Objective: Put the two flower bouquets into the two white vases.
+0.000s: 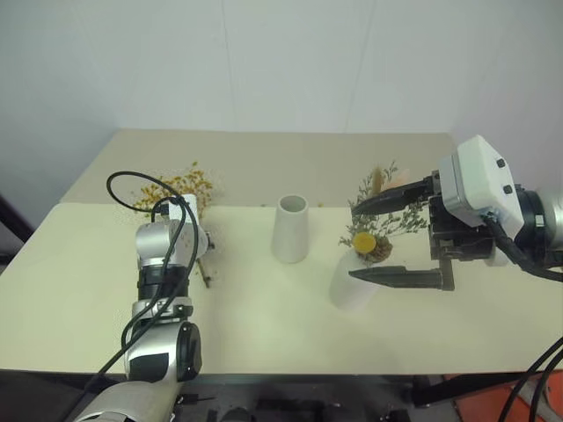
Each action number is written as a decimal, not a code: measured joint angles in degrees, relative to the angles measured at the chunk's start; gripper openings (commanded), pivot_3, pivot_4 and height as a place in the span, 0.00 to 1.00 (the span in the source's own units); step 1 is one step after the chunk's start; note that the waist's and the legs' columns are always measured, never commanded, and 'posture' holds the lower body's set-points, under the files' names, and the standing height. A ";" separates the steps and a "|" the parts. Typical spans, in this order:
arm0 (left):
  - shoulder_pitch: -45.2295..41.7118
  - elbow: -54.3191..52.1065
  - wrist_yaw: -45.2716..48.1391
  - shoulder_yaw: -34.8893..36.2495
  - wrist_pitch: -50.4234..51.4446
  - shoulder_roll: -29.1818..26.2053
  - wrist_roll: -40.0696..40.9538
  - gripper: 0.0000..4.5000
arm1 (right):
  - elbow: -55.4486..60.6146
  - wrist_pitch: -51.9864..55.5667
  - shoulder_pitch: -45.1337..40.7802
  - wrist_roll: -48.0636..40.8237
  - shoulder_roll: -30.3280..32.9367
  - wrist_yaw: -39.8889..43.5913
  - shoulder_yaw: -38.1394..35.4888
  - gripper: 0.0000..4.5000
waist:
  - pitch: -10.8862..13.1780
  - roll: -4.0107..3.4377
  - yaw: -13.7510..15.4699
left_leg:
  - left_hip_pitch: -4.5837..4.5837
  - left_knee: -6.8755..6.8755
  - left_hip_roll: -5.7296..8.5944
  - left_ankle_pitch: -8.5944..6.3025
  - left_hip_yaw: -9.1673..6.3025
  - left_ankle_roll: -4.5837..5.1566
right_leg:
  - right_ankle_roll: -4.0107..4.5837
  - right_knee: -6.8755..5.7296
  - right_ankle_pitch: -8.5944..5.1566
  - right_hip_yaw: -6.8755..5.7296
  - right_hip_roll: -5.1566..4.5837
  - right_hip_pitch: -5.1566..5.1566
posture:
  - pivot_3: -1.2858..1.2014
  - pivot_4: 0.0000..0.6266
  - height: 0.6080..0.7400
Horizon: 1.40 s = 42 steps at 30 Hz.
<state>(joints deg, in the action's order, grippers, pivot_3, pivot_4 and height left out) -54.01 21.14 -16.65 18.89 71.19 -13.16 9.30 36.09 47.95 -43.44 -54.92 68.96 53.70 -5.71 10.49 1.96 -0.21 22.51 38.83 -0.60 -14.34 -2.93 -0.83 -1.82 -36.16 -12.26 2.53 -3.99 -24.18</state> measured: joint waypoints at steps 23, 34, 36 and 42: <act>5.42 -18.08 23.65 -3.56 -27.89 -10.10 3.35 0.01 | 0.34 2.81 -7.55 -2.33 0.19 -4.33 -2.82 1.00 | 0.00 -0.01 -0.39 | 0.14 0.02 0.06 0.05 -0.01 -0.07 | -0.02 0.02 0.02 -0.07 -0.10 -0.10 | 0.52 0.24 1.00; -10.73 -4.30 40.57 6.03 -35.51 -7.35 23.02 0.01 | -10.20 12.74 -23.47 2.62 -3.38 -4.19 10.02 1.00 | 0.00 -0.01 -0.49 | 0.27 0.07 0.18 0.05 -0.03 -0.06 | -0.11 0.05 0.04 -0.13 -0.23 -0.15 | 0.52 0.24 1.00; -11.93 -2.80 42.57 5.92 -36.52 -7.13 24.31 0.01 | -11.61 16.20 -26.11 2.62 -5.04 -4.63 11.69 1.00 | 0.00 -0.01 -0.62 | 0.27 0.05 0.19 0.05 -0.02 -0.06 | -0.11 0.06 0.04 -0.12 -0.24 -0.17 | 0.52 0.24 1.00; -12.69 2.33 52.45 3.28 -40.44 -3.76 26.88 0.01 | -13.34 30.52 -35.62 2.17 -10.73 -6.64 16.15 1.00 | 0.01 -0.03 -0.65 | 0.33 0.05 0.19 0.06 -0.05 -0.05 | -0.10 0.03 0.04 -0.13 -0.23 -0.23 | 0.52 0.24 1.00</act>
<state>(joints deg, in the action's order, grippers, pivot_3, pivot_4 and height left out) -66.70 23.47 35.80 22.18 30.75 -16.92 36.19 22.75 78.48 -79.05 -52.75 58.23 47.06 10.45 10.50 1.93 -0.85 22.83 38.88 -0.40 -14.28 -2.98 -0.88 -1.92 -36.13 -12.22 2.40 -4.21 -24.40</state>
